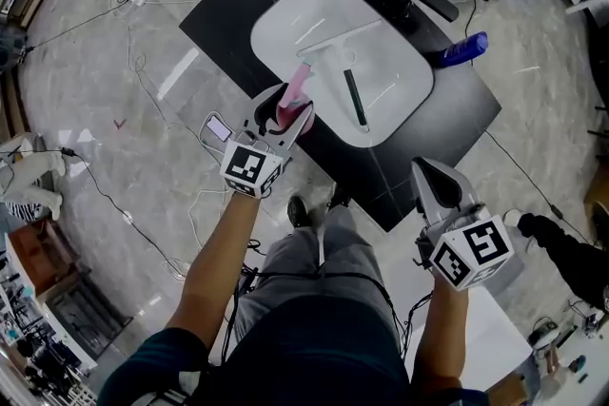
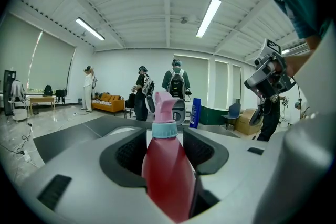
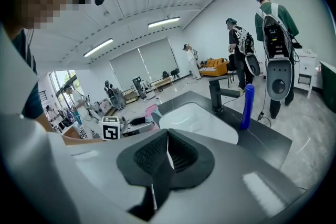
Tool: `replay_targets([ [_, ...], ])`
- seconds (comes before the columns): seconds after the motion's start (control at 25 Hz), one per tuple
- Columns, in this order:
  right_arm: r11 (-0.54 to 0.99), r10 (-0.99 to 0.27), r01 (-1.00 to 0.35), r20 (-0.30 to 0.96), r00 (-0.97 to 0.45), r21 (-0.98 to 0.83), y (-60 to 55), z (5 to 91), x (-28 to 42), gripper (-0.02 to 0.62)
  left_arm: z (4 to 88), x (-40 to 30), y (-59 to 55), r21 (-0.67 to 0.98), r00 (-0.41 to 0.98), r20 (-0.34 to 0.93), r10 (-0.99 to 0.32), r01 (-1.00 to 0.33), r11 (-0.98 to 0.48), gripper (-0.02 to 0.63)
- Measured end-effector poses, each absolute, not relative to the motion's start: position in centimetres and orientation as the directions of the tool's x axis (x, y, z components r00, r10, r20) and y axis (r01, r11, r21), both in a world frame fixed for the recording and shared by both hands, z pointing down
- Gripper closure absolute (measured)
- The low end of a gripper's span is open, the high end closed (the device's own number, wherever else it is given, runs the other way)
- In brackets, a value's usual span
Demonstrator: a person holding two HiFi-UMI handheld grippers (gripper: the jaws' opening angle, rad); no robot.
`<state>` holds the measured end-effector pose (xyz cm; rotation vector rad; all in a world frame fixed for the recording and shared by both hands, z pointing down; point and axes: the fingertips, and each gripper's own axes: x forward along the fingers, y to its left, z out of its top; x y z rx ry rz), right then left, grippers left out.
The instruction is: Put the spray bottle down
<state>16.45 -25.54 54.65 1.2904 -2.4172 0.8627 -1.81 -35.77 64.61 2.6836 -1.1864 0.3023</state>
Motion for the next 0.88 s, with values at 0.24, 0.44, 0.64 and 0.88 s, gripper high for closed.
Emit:
replay_targets([
  [0.24,0.426,-0.656,-0.82,0.494,-0.571,-0.382,-25.9,55.2,15.9,0.581,64.7,-1.7,-35.4,0.081,0.675,0.23,-0.701,-0.731,-0.677,0.387],
  [0.44,0.429,-0.658,-0.818,0.488,-0.573,-0.382,-26.1,54.9,15.3,0.581,65.0,-2.1,-34.5,0.058,0.682,0.244,-0.689,-0.72,-0.692,0.383],
  [0.64,0.433,-0.661,-0.818,0.483,-0.574,-0.38,-26.1,54.4,14.8,0.581,65.1,-2.3,-34.0,0.048,0.69,0.26,-0.675,-0.708,-0.705,0.382],
  [0.88,0.438,-0.67,-0.818,0.472,-0.573,-0.373,-25.6,53.2,14.3,0.581,64.8,-2.1,-32.9,0.025,0.709,0.293,-0.642,-0.677,-0.736,0.382],
])
